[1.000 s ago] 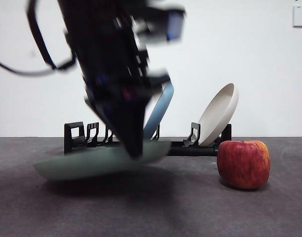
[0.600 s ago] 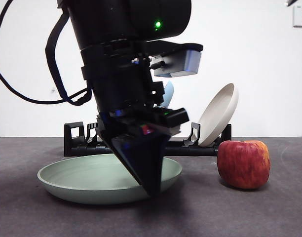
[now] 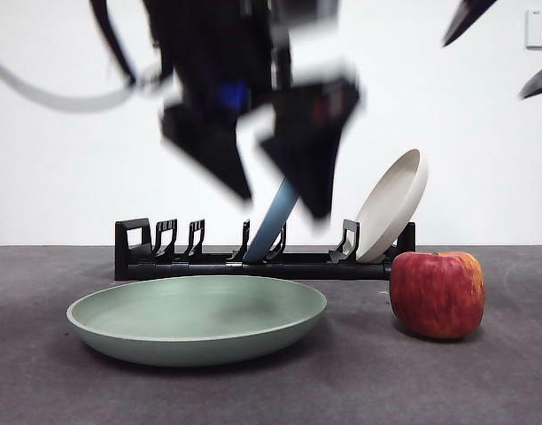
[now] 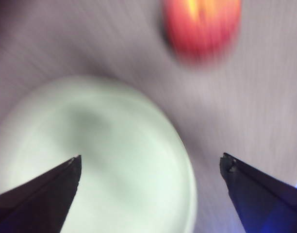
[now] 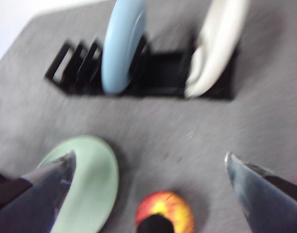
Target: Take the green plate from the plate rack,put the plate on the table,take the apple from the table,put the apple in the plate
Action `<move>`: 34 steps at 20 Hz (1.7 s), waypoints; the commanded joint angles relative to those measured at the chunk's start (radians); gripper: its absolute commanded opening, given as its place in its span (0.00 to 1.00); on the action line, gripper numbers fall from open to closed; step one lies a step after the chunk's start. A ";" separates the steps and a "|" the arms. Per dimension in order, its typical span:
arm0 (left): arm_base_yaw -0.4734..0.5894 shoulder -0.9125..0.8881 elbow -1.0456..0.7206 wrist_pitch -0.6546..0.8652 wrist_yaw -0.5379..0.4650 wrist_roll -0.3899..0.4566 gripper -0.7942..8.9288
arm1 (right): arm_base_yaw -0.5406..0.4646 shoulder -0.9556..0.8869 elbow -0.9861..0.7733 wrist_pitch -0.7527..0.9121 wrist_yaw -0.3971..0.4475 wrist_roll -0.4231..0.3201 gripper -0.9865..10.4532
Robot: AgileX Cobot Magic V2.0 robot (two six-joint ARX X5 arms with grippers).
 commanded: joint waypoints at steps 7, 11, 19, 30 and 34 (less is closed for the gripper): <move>0.113 -0.506 0.091 -0.011 -0.266 0.022 0.57 | 0.261 0.218 0.050 -0.087 0.220 -0.063 0.58; 0.210 -0.741 0.091 -0.042 -0.359 0.035 0.57 | 0.308 0.352 0.050 -0.082 0.294 -0.072 0.58; 0.236 -0.979 0.091 -0.250 -0.575 0.040 0.56 | 0.307 0.611 0.050 -0.077 0.315 -0.072 0.58; 0.235 -0.982 0.091 -0.509 -0.466 -0.120 0.56 | 0.328 0.587 0.051 -0.156 0.308 -0.055 0.08; 0.234 -0.982 0.091 -0.557 -0.327 -0.164 0.56 | 0.329 0.462 0.117 -0.235 0.268 -0.069 0.08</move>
